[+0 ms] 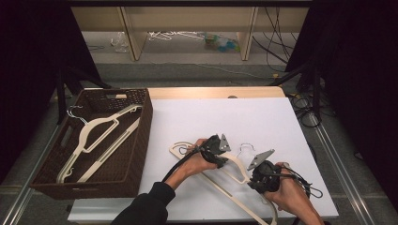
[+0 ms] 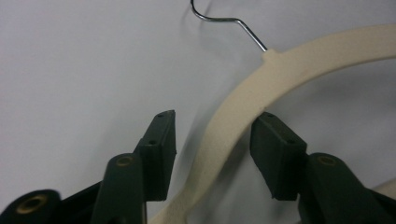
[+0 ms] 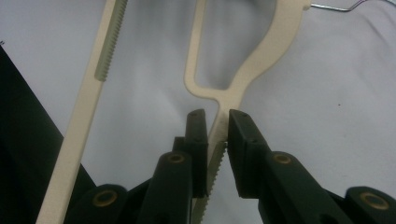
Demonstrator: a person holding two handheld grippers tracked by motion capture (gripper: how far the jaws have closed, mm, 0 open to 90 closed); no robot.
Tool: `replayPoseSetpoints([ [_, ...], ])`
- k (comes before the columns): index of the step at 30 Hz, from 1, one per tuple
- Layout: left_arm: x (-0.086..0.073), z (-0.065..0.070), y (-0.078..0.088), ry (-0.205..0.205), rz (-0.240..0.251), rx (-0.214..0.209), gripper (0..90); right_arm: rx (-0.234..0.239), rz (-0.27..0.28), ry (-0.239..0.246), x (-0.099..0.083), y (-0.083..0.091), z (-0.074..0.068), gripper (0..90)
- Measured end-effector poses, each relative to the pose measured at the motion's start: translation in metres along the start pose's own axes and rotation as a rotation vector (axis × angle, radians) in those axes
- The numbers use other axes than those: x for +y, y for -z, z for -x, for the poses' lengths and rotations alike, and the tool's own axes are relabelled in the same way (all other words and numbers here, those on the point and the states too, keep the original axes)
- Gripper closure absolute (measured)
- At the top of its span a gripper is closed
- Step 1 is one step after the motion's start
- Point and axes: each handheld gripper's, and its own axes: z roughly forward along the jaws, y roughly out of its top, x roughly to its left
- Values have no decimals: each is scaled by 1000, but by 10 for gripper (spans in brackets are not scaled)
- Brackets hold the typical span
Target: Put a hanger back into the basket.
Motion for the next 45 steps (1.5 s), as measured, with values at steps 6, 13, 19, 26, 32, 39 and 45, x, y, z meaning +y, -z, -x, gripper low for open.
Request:
replayPoseSetpoints([
  [6, 0, 0, 12, -67, 6, -28, 643, 19, 19, 8, -4, 0, 6, 900],
  [13, -2, -2, 28, -97, 37, -18, 740, 28, 66, -14, -5, 6, 9, 796],
  [19, -5, 0, 47, -97, 49, -26, 743, 8, 118, -9, -3, 16, 4, 680],
  [26, -12, 3, 73, -5, 70, -40, 745, -14, 186, 23, 1, 27, -3, 605],
  [32, -16, 16, 92, -24, 103, -3, 747, -49, 265, 1, 4, 37, -3, 577],
  [39, -16, 32, 100, -68, 122, -6, 748, 9, 250, -4, 6, 20, 3, 651],
  [45, -17, 35, 98, -75, 117, -28, 750, 29, 240, 67, 11, 13, 2, 781],
])
